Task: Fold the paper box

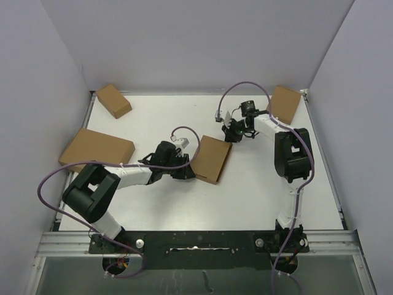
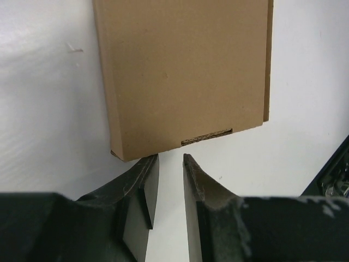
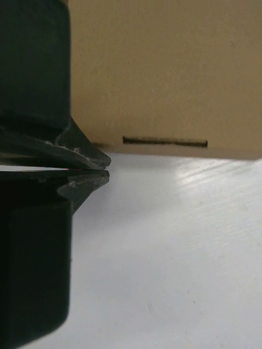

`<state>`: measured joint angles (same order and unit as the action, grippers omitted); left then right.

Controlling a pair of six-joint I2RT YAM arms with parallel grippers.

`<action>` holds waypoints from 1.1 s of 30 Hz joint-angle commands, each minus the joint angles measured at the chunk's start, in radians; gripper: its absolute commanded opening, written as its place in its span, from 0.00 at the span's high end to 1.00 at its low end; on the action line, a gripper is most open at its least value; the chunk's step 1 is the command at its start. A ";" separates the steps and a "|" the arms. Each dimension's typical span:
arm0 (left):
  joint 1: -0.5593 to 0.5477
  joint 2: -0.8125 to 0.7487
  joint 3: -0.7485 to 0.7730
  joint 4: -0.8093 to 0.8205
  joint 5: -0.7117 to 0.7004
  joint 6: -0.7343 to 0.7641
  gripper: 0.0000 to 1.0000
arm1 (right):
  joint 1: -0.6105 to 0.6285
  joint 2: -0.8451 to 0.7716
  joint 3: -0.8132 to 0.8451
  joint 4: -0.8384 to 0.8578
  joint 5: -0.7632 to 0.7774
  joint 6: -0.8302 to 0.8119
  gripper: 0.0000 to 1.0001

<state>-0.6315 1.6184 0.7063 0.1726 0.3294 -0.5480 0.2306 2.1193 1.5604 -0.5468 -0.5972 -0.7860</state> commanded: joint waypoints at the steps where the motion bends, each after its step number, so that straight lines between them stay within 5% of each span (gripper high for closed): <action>1: 0.035 0.039 0.071 -0.005 -0.007 0.020 0.76 | 0.000 -0.082 -0.071 -0.023 -0.049 -0.068 1.00; 18: 0.142 0.190 0.314 -0.160 0.098 0.200 0.69 | 0.024 -0.424 -0.476 -0.122 -0.121 -0.203 1.00; 33: 0.145 0.291 0.487 -0.280 0.177 0.333 0.64 | 0.035 -0.603 -0.635 -0.182 -0.146 -0.241 0.95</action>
<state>-0.4740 1.9125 1.1477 -0.0814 0.4519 -0.2680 0.2832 1.5753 0.9176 -0.7612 -0.6624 -0.9958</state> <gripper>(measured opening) 0.344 0.048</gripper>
